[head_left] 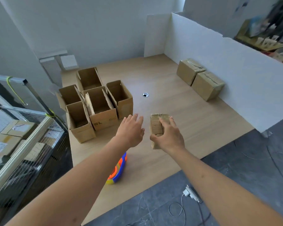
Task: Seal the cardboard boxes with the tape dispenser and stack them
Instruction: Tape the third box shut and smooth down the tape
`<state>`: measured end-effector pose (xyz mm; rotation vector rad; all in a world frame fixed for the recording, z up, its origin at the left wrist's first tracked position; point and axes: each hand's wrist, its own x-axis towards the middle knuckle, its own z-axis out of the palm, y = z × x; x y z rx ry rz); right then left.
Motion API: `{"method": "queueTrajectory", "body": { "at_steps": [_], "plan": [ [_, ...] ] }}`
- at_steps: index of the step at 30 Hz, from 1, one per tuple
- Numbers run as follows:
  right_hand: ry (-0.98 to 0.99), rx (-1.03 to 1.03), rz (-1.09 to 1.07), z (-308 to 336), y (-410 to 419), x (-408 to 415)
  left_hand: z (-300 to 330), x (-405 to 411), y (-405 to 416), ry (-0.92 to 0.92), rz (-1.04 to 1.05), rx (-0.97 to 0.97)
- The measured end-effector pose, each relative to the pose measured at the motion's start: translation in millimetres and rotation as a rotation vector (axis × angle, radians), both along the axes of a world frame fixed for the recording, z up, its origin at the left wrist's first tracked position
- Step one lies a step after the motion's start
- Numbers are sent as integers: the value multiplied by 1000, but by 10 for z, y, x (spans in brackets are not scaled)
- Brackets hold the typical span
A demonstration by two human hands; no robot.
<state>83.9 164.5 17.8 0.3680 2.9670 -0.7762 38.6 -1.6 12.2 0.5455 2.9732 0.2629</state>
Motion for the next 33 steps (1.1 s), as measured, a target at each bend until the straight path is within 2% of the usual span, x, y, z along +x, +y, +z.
{"method": "queueTrajectory", "body": {
  "at_steps": [7,15,25,33],
  "plan": [
    [83,14,-43,580,613,172,523,133,660,72,-65,18],
    [139,52,-45,1020,1761,363,936,313,1844,105,-75,61],
    [144,78,-40,1171,3255,473,1196,461,3327,119,-69,79],
    [143,74,-65,1128,4069,39,1129,-115,4137,129,-136,106]
  ]
}}
